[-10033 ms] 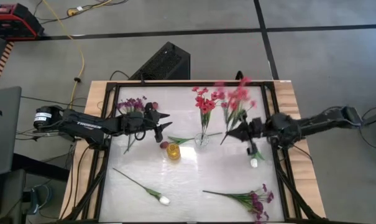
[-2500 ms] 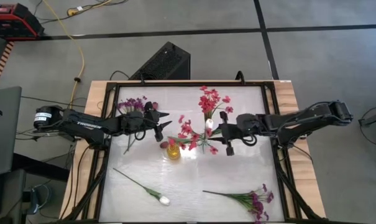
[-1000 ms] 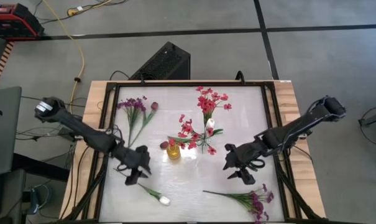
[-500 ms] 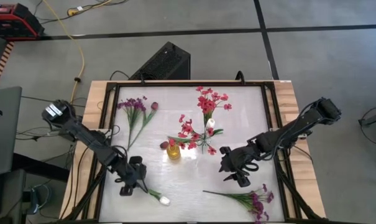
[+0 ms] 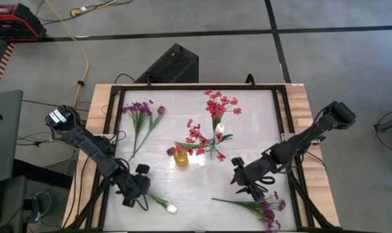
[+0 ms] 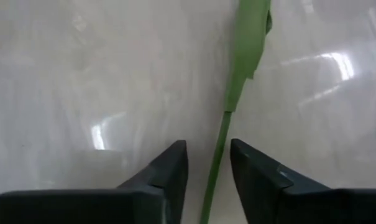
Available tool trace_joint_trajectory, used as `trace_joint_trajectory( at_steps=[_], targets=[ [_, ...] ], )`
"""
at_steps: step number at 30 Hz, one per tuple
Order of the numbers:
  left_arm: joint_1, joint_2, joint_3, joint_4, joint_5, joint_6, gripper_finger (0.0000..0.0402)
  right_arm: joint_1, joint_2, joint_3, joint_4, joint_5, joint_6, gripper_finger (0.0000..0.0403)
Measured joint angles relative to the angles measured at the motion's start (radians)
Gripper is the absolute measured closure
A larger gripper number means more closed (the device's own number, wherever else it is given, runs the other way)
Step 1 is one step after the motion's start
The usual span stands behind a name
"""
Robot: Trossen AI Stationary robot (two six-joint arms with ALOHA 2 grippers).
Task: Sort flowers into vase by color
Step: Put the white tulip into the transparent vase
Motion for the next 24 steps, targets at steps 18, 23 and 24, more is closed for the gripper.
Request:
trace_joint_trajectory(
  at_steps=[18, 23, 24],
  targets=[
    [-0.005, -0.108, -0.005, 0.334, -0.563, 0.281, 0.0401, 0.02, 0.0, -0.056, 0.214, 0.041, -0.154, 0.0187],
    [0.031, -0.12, -0.004, 0.641, -0.536, 0.559, 0.0401, -0.016, 0.0, -0.134, 0.478, 0.04, -0.228, 0.0201],
    [0.04, -0.119, -0.004, 0.689, -0.503, 0.6, 0.0401, -0.024, 0.0, -0.146, 0.52, 0.04, -0.241, 0.0203]
  ],
)
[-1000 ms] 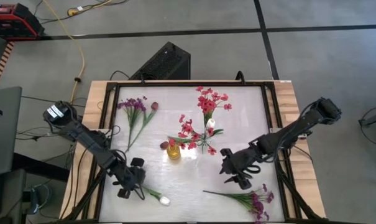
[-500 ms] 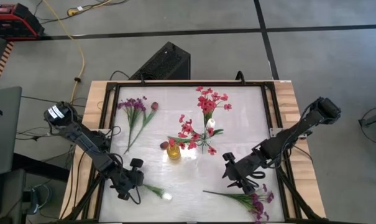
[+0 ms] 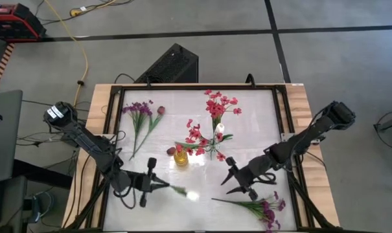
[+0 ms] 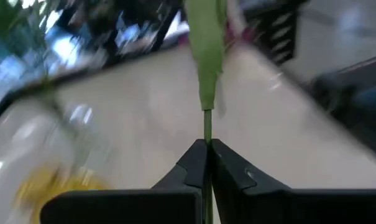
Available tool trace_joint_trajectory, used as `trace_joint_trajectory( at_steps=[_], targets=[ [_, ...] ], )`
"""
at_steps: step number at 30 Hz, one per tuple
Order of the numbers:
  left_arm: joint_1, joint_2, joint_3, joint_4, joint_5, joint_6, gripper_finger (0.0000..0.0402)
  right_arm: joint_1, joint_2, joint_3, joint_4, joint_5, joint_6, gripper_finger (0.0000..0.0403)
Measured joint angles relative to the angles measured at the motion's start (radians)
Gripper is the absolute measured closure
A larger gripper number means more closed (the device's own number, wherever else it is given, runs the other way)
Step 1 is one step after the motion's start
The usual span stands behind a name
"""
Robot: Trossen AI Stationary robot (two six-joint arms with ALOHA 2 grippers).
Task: Sort flowers into vase by color
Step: Put the white tulip into the transparent vase
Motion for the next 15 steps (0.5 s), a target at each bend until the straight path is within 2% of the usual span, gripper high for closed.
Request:
trace_joint_trajectory(
  at_steps=[6, 11, 15],
  targets=[
    [0.069, -0.001, 0.0, 0.212, 0.129, 0.088, 0.0401, -0.036, 0.044, -0.006, 0.187, -0.007, -0.117, 0.0209],
    [0.113, 0.01, 0.001, 0.358, 0.215, 0.086, 0.0401, -0.039, 0.168, -0.004, 0.427, -0.015, -0.206, 0.0209],
    [0.13, 0.099, 0.002, 0.59, 0.265, 0.126, 0.0401, -0.041, 0.288, 0.028, 0.573, -0.015, -0.24, 0.0209]
  ],
)
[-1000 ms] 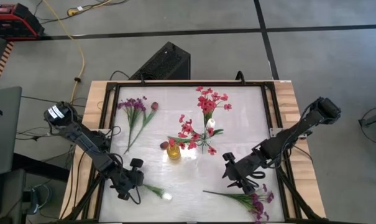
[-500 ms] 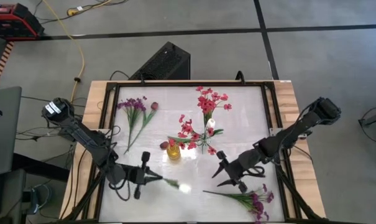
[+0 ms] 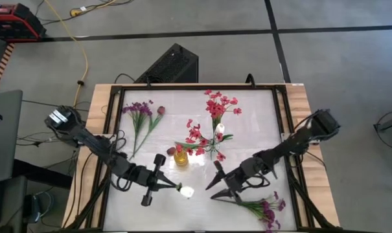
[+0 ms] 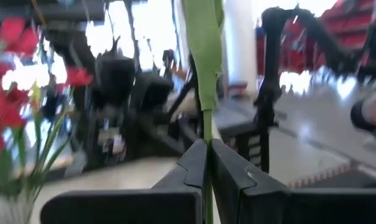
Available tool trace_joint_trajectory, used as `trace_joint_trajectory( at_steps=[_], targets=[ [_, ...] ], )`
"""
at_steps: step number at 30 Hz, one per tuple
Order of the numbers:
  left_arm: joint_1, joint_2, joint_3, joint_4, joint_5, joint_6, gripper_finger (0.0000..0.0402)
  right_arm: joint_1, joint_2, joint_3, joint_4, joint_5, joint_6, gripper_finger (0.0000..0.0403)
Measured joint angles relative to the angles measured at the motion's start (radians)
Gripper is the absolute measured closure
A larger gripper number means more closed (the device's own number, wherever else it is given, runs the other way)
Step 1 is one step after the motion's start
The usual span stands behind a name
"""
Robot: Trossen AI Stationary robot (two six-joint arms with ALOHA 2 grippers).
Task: Sort flowers into vase by color
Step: Put the white tulip into the transparent vase
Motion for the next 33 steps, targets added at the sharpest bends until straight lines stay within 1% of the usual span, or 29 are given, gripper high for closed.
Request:
trace_joint_trajectory(
  at_steps=[4, 7, 11, 14, 18, 21, 25, 29, 32, 33],
  targets=[
    [0.019, 0.134, 0.001, 0.217, 0.03, 0.039, 0.0401, -0.02, 0.099, 0.056, 0.106, 0.004, -0.001, 0.0209],
    [0.03, 0.233, 0.033, 0.29, 0.046, 0.075, 0.0401, -0.031, 0.155, 0.11, 0.138, 0.008, 0.014, 0.0209],
    [0.039, 0.35, 0.139, 0.292, 0.043, 0.135, 0.0401, -0.038, 0.216, 0.18, 0.133, 0.015, 0.035, 0.0209],
    [0.041, 0.414, 0.228, 0.261, 0.045, 0.192, 0.0402, -0.038, 0.236, 0.21, 0.126, 0.073, 0.035, 0.0209],
    [0.034, 0.445, 0.297, 0.188, 0.018, 0.264, 0.0401, -0.023, 0.231, 0.217, 0.118, 0.084, 0.038, 0.0215],
    [0.031, 0.445, 0.313, 0.167, -0.005, 0.256, 0.0401, -0.004, 0.221, 0.217, 0.112, 0.087, 0.038, 0.0226],
    [0.032, 0.44, 0.312, 0.17, -0.006, 0.255, 0.0401, 0.013, 0.219, 0.219, 0.111, 0.121, 0.038, 0.0261],
    [0.033, 0.44, 0.312, 0.172, -0.025, 0.255, 0.0401, 0.019, 0.218, 0.219, 0.104, 0.142, 0.038, 0.0324],
    [0.032, 0.44, 0.312, 0.176, -0.076, 0.254, 0.0401, 0.026, 0.218, 0.219, 0.1, 0.146, 0.035, 0.0376],
    [0.028, 0.44, 0.312, 0.178, -0.108, 0.253, 0.0401, 0.027, 0.218, 0.219, 0.1, 0.164, 0.037, 0.0379]
  ],
)
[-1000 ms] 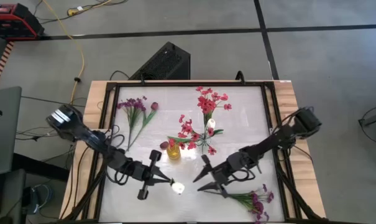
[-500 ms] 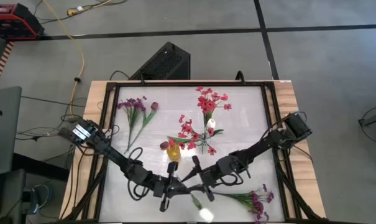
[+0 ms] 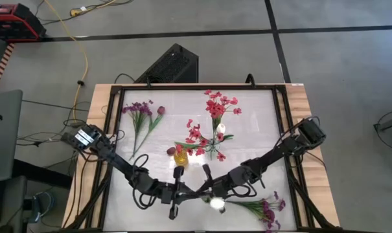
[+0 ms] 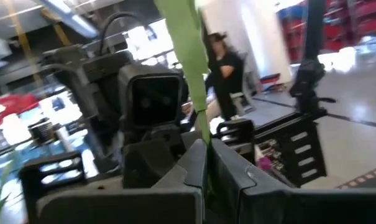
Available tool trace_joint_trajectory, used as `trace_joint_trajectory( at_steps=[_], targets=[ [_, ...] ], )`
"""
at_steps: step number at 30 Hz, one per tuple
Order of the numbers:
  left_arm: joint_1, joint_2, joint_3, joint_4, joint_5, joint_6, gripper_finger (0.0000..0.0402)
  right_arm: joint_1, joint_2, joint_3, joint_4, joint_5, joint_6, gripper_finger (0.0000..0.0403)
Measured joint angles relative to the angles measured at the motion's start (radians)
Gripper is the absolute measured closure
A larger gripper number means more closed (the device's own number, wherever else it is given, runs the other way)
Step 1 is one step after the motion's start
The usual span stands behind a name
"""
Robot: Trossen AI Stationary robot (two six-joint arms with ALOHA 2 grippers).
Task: Sort flowers into vase by color
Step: Put the white tulip into the transparent vase
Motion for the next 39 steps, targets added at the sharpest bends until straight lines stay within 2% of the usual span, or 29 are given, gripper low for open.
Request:
trace_joint_trajectory(
  at_steps=[3, 10, 13, 16, 19, 22, 25, 30, 32, 36, 39],
  targets=[
    [-0.025, -0.002, -0.005, -0.001, -0.124, 0.04, 0.039, 0.007, -0.014, 0.0, -0.044, 0.088, 0.056, 0.0379],
    [-0.12, -0.013, -0.009, 0.008, -0.58, 0.297, 0.0317, 0.026, -0.231, 0.0, -0.498, 0.242, 0.116, 0.0379],
    [-0.143, -0.017, -0.009, 0.003, -0.665, 0.351, 0.0289, 0.041, -0.338, 0.0, -0.686, 0.349, 0.141, 0.0379],
    [-0.159, -0.056, -0.027, -0.035, -0.648, 0.362, 0.0276, 0.05, -0.441, -0.038, -0.801, 0.441, 0.162, 0.0379],
    [-0.16, -0.166, -0.088, -0.2, -0.614, 0.233, 0.0278, 0.05, -0.549, -0.11, -0.814, 0.484, 0.187, 0.0379],
    [-0.121, -0.339, -0.185, -0.414, -0.485, 0.014, 0.0284, 0.05, -0.651, -0.19, -0.796, 0.53, 0.202, 0.0379],
    [-0.062, -0.525, -0.299, -0.496, -0.37, -0.122, 0.029, 0.045, -0.723, -0.281, -0.708, 0.572, 0.171, 0.0379],
    [0.035, -0.809, -0.533, -0.39, -0.228, -0.182, 0.0292, 0.006, -0.763, -0.436, -0.419, 0.574, 0.098, 0.0379],
    [0.074, -0.889, -0.638, -0.317, -0.207, -0.231, 0.0292, -0.021, -0.756, -0.477, -0.326, 0.573, 0.082, 0.0379],
    [0.141, -0.962, -0.799, -0.133, -0.197, -0.393, 0.0292, -0.083, -0.736, -0.5, -0.219, 0.572, 0.071, 0.0379],
    [0.171, -0.968, -0.826, -0.133, -0.17, -0.465, 0.0292, -0.133, -0.718, -0.502, -0.186, 0.517, 0.081, 0.0379]
  ],
)
